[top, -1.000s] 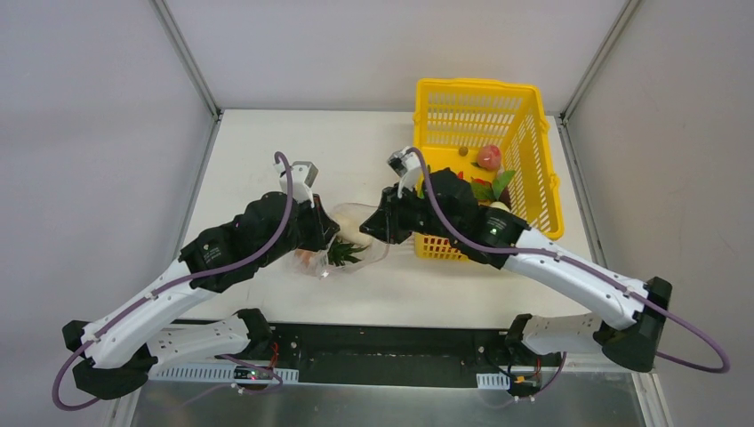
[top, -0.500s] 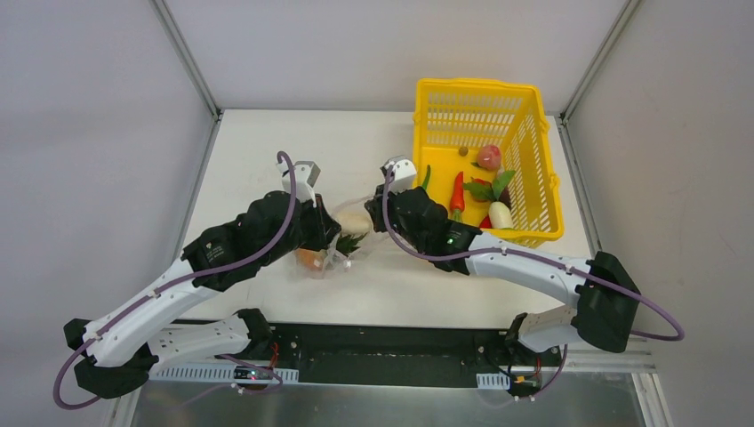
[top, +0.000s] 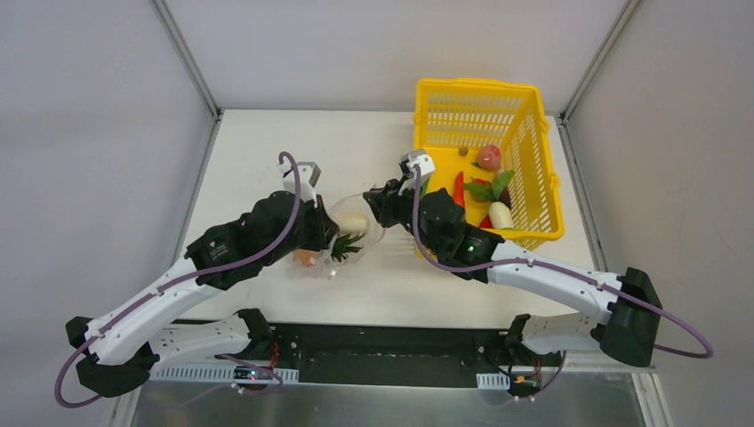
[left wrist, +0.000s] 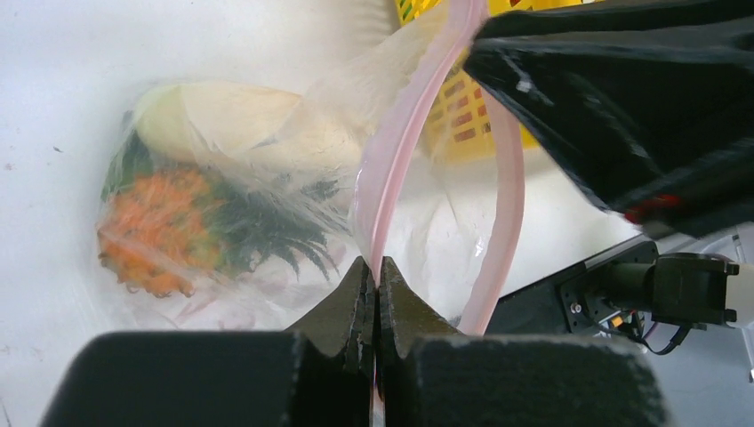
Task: Place the food in the zip-top bag and seal the zipper
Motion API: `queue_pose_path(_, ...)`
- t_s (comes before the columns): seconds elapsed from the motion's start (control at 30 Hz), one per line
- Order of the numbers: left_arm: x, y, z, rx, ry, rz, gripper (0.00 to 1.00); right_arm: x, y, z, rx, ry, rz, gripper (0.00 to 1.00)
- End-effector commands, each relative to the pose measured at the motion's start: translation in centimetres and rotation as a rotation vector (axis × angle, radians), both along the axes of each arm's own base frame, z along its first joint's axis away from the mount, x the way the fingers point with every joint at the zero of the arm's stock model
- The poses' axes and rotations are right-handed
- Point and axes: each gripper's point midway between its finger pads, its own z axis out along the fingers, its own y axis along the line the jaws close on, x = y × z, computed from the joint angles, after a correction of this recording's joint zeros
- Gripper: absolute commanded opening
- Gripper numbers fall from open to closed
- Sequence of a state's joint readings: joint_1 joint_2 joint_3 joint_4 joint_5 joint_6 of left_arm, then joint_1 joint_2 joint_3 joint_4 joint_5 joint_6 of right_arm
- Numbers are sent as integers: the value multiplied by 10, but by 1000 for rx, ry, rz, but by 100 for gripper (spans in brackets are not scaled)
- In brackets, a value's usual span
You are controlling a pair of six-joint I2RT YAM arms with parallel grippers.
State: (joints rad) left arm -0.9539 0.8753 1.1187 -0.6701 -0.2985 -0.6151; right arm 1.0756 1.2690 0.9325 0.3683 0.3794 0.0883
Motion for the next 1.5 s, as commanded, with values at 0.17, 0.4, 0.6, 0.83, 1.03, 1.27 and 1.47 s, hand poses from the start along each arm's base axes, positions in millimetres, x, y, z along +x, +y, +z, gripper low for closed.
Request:
queue_pose_path(0.17, 5, 10, 7, -5, -27, 55, 0, -38, -43, 66, -38, 16, 99, 42)
queue_pose_path(0.4, 4, 11, 9, -15, -35, 54, 0, 18, -134, 60, -147, 38, -253, 56)
queue_pose_path(0.6, 2, 15, 11, -23, -42, 60, 0, 61, -206, 25, -234, 197, -473, 59)
queue_pose_path(0.83, 0, 18, 10, -17, -40, 57, 0, 72, -263, -48, -383, 544, -564, 78)
queue_pose_path(1.03, 0, 16, 9, -17, -37, 50, 0, 68, -274, -101, -446, 752, -580, 78)
queue_pose_path(1.27, -1, 18, 7, -13, -33, 50, 0, 75, -305, -139, -616, 799, -726, 86)
queue_pose_path(1.47, -2, 23, 7, -21, -43, 64, 0, 84, -317, -162, -690, 825, -779, 86)
